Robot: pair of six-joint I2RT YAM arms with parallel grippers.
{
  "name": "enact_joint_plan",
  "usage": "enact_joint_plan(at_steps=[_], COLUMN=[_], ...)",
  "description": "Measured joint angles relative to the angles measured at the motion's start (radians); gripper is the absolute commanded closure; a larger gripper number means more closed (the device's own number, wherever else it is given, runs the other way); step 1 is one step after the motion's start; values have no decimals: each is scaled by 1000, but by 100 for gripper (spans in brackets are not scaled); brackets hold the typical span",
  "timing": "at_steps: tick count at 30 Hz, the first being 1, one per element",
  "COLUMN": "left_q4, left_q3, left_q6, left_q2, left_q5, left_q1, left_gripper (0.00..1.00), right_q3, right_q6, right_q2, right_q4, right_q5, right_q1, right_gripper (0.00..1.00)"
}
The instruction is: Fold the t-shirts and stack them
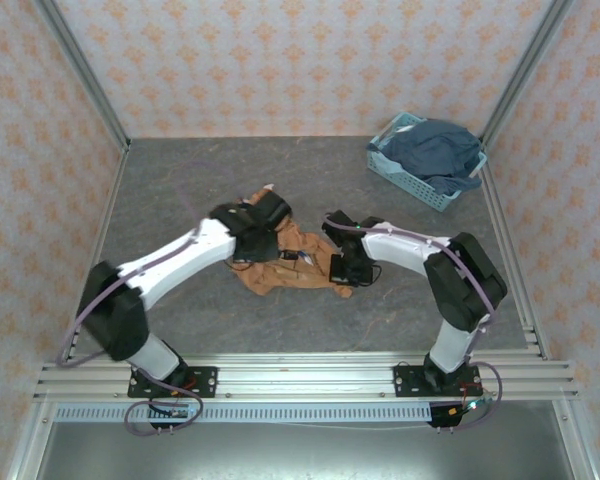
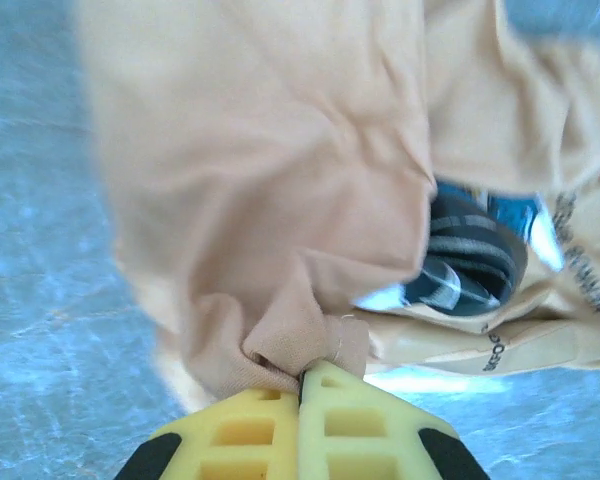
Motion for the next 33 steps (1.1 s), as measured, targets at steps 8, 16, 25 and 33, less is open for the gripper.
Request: enact_joint_plan(at_steps=[8, 16, 25, 33], left_q4=[16, 26, 56, 85], left_q3=[-90, -175, -81, 290], left_q6=[-31, -122, -203, -194], left_q2=[-291, -493, -507, -476], left_q5=[76, 97, 93, 48], left_q1=[368, 528, 533, 533], left_gripper=[100, 100, 100, 100], right_q3=[0, 137, 349, 511], right_q6=[6, 15, 41, 25], right_q2=[-135, -262, -345, -441], right_q4=[-41, -127, -132, 13], right_q5=[55, 113, 115, 43], right_q1=[-170, -330, -348, -348], right_gripper=[100, 100, 100, 100])
